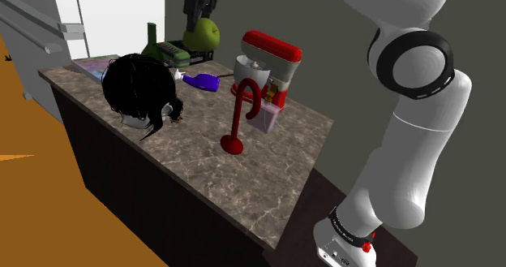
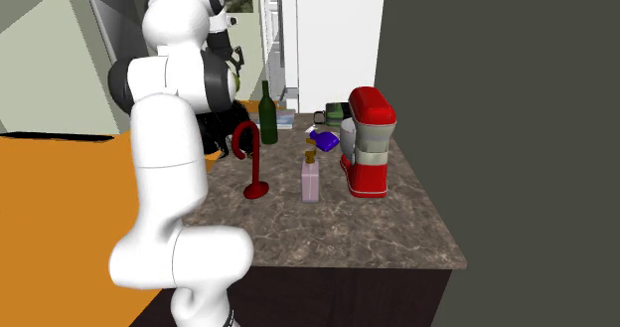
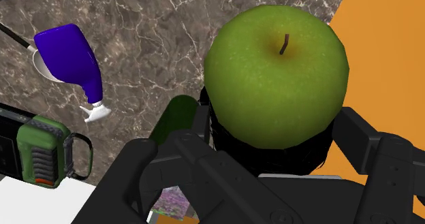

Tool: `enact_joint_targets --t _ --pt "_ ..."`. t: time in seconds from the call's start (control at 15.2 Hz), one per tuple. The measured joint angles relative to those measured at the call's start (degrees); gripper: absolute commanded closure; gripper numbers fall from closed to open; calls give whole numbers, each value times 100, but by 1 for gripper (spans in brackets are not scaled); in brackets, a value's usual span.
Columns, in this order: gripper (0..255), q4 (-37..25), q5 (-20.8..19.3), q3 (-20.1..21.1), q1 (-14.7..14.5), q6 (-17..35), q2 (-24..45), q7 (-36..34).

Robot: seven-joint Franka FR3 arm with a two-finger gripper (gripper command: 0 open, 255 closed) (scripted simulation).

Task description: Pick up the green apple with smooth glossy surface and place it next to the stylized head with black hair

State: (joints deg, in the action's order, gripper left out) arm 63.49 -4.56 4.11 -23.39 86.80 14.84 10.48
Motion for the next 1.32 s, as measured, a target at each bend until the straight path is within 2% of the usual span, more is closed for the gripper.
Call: enact_joint_targets --t 0.79,1.32 --pt "255 1645 39 -10 49 1163 -484 -43" --pt "255 2400 37 -10 54 1808 -593 -86"
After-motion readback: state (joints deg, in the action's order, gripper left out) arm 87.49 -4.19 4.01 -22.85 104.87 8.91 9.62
